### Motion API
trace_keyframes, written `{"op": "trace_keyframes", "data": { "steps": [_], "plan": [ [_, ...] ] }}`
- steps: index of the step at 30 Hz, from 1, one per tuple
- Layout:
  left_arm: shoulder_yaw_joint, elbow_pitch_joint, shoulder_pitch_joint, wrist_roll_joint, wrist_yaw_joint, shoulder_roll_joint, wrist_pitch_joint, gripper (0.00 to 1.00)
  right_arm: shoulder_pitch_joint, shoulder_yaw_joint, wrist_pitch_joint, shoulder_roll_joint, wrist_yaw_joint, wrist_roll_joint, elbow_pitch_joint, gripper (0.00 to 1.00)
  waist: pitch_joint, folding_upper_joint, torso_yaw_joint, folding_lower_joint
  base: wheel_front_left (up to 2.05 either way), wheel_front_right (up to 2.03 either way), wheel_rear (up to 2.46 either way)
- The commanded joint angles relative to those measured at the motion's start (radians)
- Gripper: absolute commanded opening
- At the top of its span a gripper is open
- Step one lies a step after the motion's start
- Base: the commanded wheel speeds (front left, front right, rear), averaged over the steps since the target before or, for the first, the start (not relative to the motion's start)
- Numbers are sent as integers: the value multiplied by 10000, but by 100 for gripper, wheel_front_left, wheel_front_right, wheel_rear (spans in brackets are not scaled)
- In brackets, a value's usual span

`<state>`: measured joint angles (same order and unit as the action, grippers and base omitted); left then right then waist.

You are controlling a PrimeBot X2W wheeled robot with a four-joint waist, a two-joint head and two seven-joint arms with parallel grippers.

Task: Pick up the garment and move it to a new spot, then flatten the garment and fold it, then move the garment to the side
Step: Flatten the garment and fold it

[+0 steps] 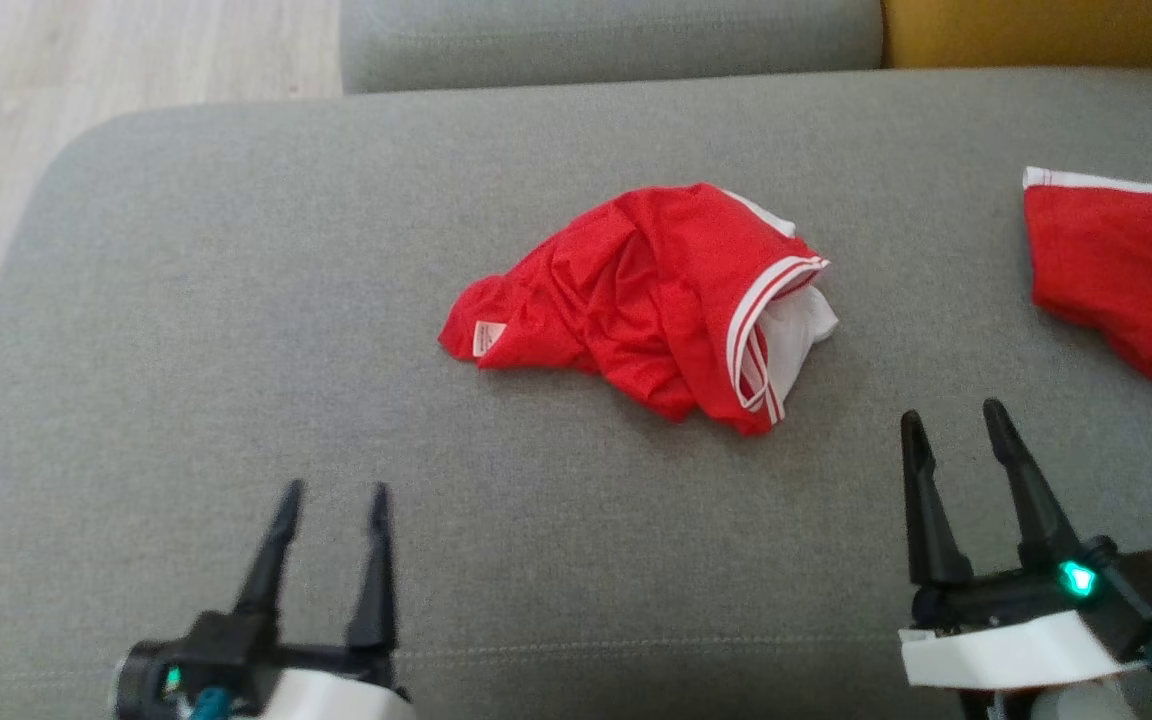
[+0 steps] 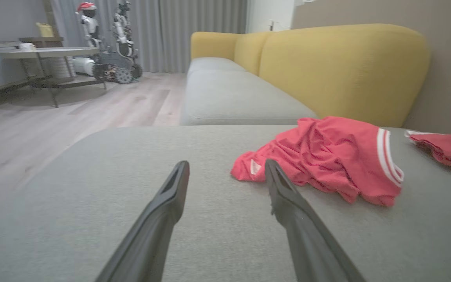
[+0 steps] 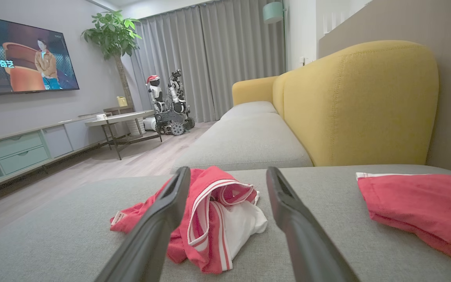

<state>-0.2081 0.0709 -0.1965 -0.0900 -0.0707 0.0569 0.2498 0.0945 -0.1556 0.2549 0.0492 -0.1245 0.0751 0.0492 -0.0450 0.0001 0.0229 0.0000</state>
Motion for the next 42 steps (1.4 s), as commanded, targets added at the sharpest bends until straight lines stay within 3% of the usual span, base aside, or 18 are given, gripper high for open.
{"op": "trace_keyframes", "data": {
  "steps": [1, 5, 11, 18, 23, 31, 39, 41, 42],
  "plan": [
    [90, 131, 699, 84, 280, -66, 120, 100, -490, -155, 69, 10, -62, 32, -504, 100, -225, -1, -159, 0, 0, 0, 0],
    [-509, -519, 1400, 114, 1045, -66, 120, 100, -790, 163, 69, 10, -62, 44, -874, 100, -668, -1, -453, 0, 0, 0, 0],
    [-1824, -1525, 2712, -69, 1720, -66, 120, 100, -1233, 547, 69, 10, -62, -48, -1341, 100, -1421, -1, -918, 0, 0, 0, 0],
    [-3883, -3394, 4688, -580, 1987, -66, 120, 100, -1765, 582, 69, 10, -62, 215, -1753, 100, -2433, -1, -1684, 0, 0, 0, 0],
    [-4738, -4353, 5944, -874, 2006, -66, 120, 100, -1994, 503, 69, 10, -62, 357, -1856, 100, -3006, -1, -2105, 0, 0, 0, 0],
    [-5079, -4782, 6952, -1210, 1860, -66, 120, 100, -2256, 517, 69, 10, -62, 554, -1904, 100, -3538, -1, -2461, 0, 0, 0, 0],
    [-5025, -4879, 7701, -1036, 654, -66, 120, 99, -2491, 474, 69, 10, -62, 619, -1993, 100, -3931, -1, -2450, 0, 0, 0, 0],
    [-5093, -4889, 7788, -1061, 562, -66, 120, 0, -2521, 463, 69, 10, -62, 608, -1992, 100, -3966, -1, -2414, 0, 0, 0, 0],
    [-5136, -4929, 7816, -1073, 553, -66, 120, 0, -2529, 459, 69, 10, -62, 602, -1989, 100, -3966, -1, -2396, 0, 0, 0, 0]
  ]
}}
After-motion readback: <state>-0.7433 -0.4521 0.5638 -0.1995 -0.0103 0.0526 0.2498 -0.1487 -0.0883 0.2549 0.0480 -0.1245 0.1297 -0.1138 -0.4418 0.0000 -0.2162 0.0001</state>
